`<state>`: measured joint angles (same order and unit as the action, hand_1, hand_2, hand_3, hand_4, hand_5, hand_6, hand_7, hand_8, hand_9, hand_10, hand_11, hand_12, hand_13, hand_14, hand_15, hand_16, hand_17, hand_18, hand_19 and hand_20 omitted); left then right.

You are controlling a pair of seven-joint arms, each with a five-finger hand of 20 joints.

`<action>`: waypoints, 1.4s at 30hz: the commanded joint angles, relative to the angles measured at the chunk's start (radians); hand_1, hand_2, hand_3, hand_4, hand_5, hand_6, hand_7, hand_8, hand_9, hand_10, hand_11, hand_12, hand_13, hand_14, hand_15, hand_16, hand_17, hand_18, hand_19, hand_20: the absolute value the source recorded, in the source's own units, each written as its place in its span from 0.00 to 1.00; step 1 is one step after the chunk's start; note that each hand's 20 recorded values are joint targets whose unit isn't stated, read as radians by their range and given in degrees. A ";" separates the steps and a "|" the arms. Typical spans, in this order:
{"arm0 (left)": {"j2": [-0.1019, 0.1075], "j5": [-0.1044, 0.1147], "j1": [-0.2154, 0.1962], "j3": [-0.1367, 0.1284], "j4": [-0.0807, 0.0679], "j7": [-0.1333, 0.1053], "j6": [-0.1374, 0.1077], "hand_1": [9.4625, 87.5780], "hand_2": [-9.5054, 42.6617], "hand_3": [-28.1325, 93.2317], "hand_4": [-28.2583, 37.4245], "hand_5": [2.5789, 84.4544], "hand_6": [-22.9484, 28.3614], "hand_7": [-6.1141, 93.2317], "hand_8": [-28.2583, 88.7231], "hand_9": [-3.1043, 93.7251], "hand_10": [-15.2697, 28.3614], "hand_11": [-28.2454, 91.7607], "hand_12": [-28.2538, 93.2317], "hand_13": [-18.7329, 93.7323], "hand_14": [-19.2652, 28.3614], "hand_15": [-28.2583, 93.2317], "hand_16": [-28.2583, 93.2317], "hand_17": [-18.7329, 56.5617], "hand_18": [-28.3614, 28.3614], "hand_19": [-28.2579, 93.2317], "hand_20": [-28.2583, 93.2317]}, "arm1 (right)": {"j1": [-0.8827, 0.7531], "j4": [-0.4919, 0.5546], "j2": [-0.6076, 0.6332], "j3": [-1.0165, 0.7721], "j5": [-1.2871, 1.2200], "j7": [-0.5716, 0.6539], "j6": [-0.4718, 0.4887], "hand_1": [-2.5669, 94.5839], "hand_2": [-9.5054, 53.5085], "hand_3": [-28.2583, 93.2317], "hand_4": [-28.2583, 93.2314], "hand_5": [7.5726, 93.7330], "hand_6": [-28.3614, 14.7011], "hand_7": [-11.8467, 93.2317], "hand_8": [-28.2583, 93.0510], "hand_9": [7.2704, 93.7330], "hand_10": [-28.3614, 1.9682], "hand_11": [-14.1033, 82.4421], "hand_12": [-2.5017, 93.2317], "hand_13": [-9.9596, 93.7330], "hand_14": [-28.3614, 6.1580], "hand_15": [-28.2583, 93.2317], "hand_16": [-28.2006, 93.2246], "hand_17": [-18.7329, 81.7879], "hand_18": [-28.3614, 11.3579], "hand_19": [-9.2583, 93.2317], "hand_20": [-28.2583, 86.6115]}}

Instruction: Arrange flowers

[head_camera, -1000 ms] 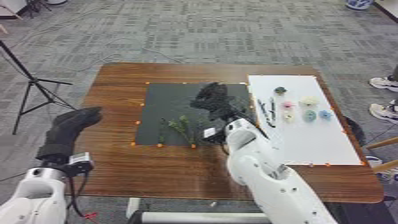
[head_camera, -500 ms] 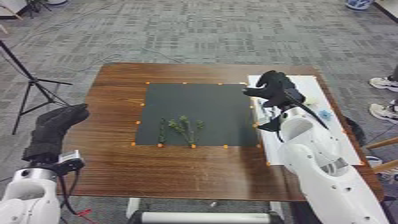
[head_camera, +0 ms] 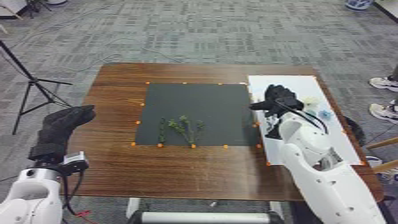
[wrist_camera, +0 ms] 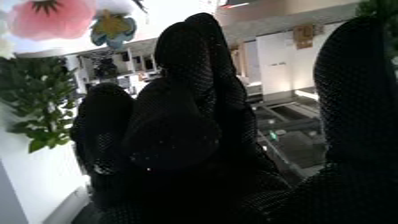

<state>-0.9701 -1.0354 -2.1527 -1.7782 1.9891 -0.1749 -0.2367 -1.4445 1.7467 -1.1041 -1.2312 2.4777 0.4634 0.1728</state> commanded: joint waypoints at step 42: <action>-0.020 -0.004 -0.018 0.001 0.019 0.027 0.034 0.26 0.16 0.79 0.15 0.63 0.50 0.24 0.17 0.59 0.68 0.41 0.33 0.54 0.76 0.39 0.22 0.36 0.69 0.27 0.38 | 0.105 -0.143 -0.009 0.059 0.050 0.050 0.196 0.42 0.00 0.71 0.11 0.68 0.47 0.49 0.20 0.82 0.39 0.59 0.41 0.98 0.74 0.73 0.54 0.89 0.45 1.00 0.73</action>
<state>-0.9858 -1.0361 -2.1698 -1.7783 2.0029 -0.1578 -0.2126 -1.3343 1.6031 -1.1081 -1.2000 2.5314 0.4688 0.3593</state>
